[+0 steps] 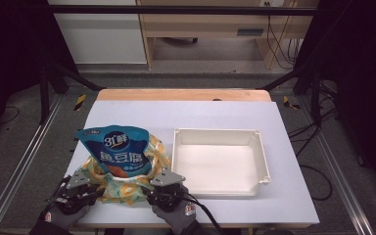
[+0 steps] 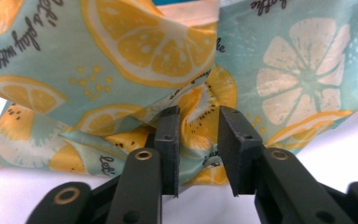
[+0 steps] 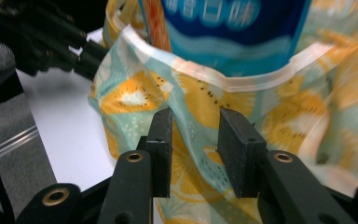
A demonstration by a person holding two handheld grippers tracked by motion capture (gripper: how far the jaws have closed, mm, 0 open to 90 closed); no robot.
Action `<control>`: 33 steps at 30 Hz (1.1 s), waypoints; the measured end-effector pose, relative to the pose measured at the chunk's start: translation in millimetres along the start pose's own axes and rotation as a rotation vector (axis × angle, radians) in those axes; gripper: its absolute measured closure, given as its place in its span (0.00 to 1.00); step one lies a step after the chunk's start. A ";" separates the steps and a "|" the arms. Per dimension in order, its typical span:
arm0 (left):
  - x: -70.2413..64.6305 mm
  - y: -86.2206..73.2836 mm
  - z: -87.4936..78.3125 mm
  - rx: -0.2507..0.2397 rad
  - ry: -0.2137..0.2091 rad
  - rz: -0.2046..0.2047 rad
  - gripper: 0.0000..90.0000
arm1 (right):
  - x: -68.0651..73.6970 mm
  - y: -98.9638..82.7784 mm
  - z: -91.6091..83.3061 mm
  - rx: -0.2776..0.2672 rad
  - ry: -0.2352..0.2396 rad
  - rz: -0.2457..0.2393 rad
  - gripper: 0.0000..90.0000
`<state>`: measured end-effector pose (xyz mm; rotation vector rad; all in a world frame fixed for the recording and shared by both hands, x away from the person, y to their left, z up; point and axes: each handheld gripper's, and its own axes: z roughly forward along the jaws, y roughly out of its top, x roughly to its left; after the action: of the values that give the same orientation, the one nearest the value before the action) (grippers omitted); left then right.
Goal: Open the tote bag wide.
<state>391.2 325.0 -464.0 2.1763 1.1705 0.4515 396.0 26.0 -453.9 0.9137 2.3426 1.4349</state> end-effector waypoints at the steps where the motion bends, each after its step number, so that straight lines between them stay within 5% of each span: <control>1: 0.0 0.0 0.0 0.000 0.000 0.000 0.74 | 0.0 0.0 0.0 0.000 0.000 0.000 0.72; 17: 4.4 10.9 -54.5 -0.275 0.017 -0.056 0.60 | -11.7 30.2 -26.7 -0.118 -0.022 0.001 0.68; 33: 6.0 28.5 -88.6 -0.424 0.049 -0.078 0.56 | -25.4 57.3 -56.4 -0.201 -0.053 -0.008 0.65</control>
<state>363.0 350.0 -378.7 1.7582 1.0682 0.6567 409.0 -11.7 -379.7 0.8744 2.1153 1.5880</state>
